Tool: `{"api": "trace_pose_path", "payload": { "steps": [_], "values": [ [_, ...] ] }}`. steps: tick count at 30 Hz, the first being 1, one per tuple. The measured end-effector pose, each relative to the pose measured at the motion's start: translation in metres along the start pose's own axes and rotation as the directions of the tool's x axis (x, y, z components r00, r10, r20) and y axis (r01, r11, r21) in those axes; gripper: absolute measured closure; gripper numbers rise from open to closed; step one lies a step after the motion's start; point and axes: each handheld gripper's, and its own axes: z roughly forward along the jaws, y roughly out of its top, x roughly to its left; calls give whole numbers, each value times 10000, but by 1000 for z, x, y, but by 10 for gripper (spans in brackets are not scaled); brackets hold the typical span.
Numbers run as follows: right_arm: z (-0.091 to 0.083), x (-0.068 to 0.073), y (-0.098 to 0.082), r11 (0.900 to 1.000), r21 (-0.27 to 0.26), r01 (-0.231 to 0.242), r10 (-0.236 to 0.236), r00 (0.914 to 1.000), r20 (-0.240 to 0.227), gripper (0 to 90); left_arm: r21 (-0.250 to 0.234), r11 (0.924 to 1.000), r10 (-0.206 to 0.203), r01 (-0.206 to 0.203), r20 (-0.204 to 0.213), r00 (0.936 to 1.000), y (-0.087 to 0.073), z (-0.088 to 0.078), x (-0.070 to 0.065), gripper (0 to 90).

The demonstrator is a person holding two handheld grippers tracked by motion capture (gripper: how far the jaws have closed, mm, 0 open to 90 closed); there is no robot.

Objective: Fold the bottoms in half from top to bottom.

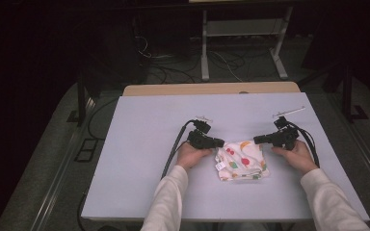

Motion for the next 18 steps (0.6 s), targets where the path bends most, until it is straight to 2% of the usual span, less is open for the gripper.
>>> {"api": "trace_pose_path", "payload": {
  "steps": [9,15,18],
  "values": [
    [1,5,5,9985,-197,-513,507,9983,-294,879,-128,9996,245,-248,-212,9995,2,-17,1,828],
    [6,12,9,9991,-144,-393,389,9989,-280,879,-128,9996,249,-254,-413,9988,3,-29,4,827],
    [10,15,11,9993,-152,-332,328,9991,-287,879,-37,9993,377,-380,-516,9980,4,-35,5,827]
  ]
}}
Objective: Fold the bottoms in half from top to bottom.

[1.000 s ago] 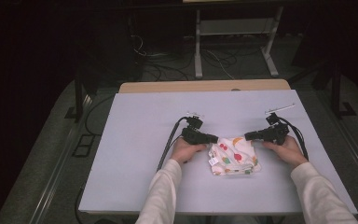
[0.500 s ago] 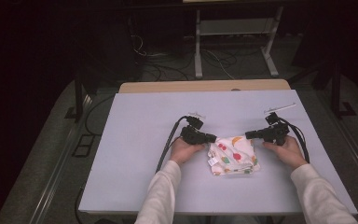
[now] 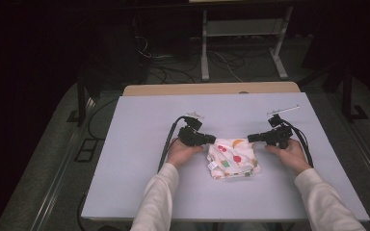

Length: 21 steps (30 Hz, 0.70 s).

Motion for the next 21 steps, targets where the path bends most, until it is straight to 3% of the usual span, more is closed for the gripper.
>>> {"api": "trace_pose_path", "payload": {
  "steps": [7,21],
  "values": [
    [11,12,10,10000,59,18,-18,10000,33,879,100,9999,92,-88,-355,9993,1,-15,8,827],
    [34,30,34,10000,-62,-5,5,9999,125,879,-322,9994,-170,139,-966,9952,0,-37,31,826]
  ]
}}
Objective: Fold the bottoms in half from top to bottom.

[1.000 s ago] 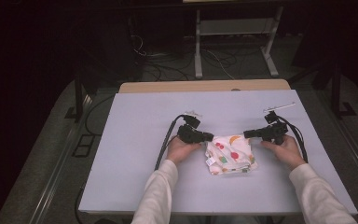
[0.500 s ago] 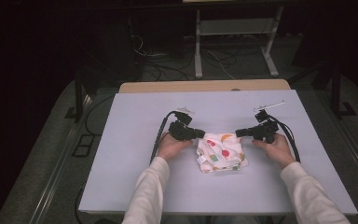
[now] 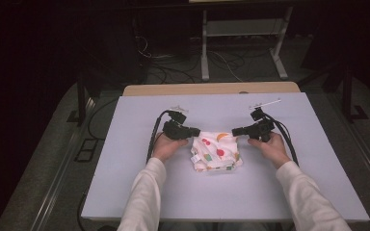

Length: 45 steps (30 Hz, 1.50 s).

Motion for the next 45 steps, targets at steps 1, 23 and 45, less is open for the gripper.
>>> {"api": "trace_pose_path", "payload": {
  "steps": [1,23,45],
  "values": [
    [1,1,1,10000,-45,24,-24,10000,43,879,-32,10000,-48,48,-26,10000,0,0,2,826],
    [10,-16,22,9962,-858,-152,227,9959,873,878,-935,9956,-92,12,-851,9963,5,21,14,826],
    [19,-25,26,9844,-1587,-754,933,9897,1087,878,-1722,9840,-656,466,-1064,9922,10,30,26,821]
  ]
}}
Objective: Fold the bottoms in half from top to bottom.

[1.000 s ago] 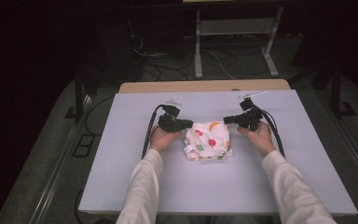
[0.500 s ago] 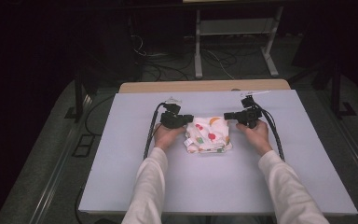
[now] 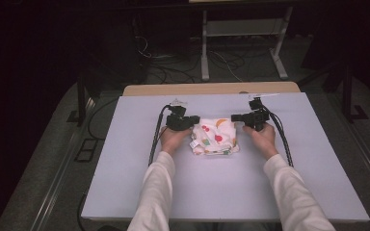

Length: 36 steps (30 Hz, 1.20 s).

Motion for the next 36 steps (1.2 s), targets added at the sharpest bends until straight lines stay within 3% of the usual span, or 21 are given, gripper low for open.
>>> {"api": "trace_pose_path", "payload": {
  "steps": [4,6,8,11,13,18,23,26,29,32,36],
  "values": [
    [0,-2,0,10000,32,-50,50,10000,-20,873,-80,9997,-218,219,126,9997,-1,1,2,803],
    [0,-2,0,9999,12,-129,129,9999,-76,837,-30,9989,-465,464,-54,9989,-1,1,2,708],
    [0,-2,-1,10000,-24,-7,7,9999,160,768,-52,9976,-685,685,-27,9976,0,-1,3,582],
    [-2,2,-2,9977,85,669,-673,9958,626,640,-2,9960,-889,889,-109,9960,1,-4,4,397],
    [-4,4,-3,9932,-48,1165,-1157,9897,845,553,-5,9955,-943,943,90,9955,1,-7,6,366],
    [-11,5,-4,9902,-416,1335,-1307,9895,622,359,136,9961,-878,877,75,9961,2,-12,9,224],
    [-14,6,-3,9849,-298,1706,-1677,9824,827,130,380,9959,-822,817,125,9965,3,-18,10,145],
    [-14,7,-4,9861,-29,1663,-1655,9825,854,107,292,9961,-834,831,125,9964,5,-24,10,120],
    [-16,6,-4,9869,122,1608,-1613,9846,680,0,245,9968,-762,760,53,9971,8,-30,9,66],
    [-21,8,-3,9871,53,1599,-1599,9860,476,0,325,9969,-711,712,-14,9975,11,-36,9,9],
    [-29,10,-4,9867,-114,1619,-1617,9866,211,0,466,9972,-588,583,87,9982,11,-43,9,0]
  ]
}}
